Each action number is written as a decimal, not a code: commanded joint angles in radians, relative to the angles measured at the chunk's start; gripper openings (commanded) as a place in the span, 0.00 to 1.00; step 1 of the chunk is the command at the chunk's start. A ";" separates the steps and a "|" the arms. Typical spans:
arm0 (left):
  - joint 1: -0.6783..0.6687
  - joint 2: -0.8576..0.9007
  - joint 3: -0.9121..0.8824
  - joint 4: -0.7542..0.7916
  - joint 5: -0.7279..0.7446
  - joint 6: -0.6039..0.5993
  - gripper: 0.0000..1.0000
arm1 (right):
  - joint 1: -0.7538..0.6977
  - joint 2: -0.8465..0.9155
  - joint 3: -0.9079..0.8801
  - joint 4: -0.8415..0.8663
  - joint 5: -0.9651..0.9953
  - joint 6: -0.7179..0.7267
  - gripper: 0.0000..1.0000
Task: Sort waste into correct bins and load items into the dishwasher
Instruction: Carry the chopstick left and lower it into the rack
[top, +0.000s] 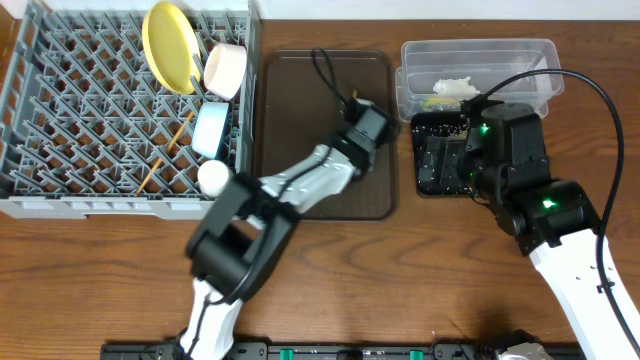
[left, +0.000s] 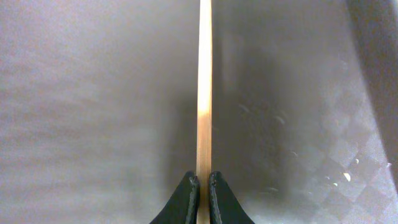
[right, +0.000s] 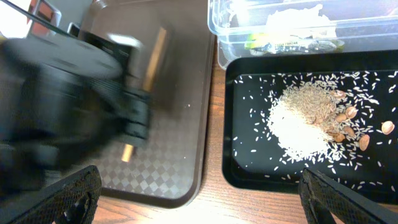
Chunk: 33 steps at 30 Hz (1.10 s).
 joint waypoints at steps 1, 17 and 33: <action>0.047 -0.168 0.007 -0.017 -0.038 0.071 0.07 | -0.005 0.002 0.006 0.002 0.014 0.003 0.99; 0.513 -0.494 0.007 -0.279 -0.038 0.470 0.08 | -0.005 0.002 0.006 0.002 0.014 0.003 0.99; 0.772 -0.281 0.007 -0.307 0.132 0.618 0.14 | -0.005 0.002 0.006 0.002 0.014 0.004 0.99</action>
